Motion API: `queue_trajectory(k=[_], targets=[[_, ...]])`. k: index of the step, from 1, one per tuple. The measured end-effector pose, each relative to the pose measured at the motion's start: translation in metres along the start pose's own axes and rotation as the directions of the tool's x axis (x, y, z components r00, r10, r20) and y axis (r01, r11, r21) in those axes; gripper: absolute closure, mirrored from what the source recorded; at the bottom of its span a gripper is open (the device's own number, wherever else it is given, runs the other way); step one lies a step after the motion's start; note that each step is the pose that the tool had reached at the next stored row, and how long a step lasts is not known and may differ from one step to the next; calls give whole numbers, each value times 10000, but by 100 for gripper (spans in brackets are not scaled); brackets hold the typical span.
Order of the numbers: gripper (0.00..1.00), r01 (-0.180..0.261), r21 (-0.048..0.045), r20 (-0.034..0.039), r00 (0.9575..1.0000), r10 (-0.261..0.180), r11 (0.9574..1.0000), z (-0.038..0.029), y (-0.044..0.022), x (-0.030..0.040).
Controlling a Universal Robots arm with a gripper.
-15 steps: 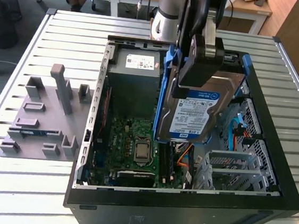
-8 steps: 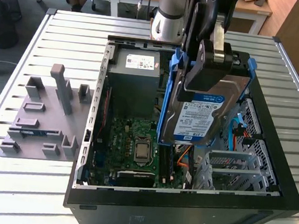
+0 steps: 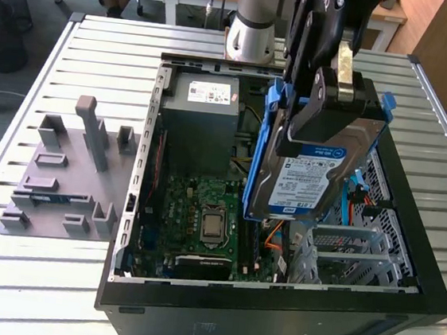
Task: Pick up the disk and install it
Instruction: 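Insert the disk into the insertion slot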
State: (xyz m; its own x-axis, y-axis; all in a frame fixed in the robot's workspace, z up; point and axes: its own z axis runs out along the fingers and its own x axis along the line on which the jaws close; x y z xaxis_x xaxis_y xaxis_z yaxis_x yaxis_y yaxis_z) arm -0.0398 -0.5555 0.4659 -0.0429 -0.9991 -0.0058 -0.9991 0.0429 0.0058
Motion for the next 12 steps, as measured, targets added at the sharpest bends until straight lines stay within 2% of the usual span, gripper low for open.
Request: queue_trajectory(k=[6,12], targets=[[64,0,0,2,10000,0,10000,10,-35,57],[64,0,1,2,10000,0,10000,20,-121,86]])
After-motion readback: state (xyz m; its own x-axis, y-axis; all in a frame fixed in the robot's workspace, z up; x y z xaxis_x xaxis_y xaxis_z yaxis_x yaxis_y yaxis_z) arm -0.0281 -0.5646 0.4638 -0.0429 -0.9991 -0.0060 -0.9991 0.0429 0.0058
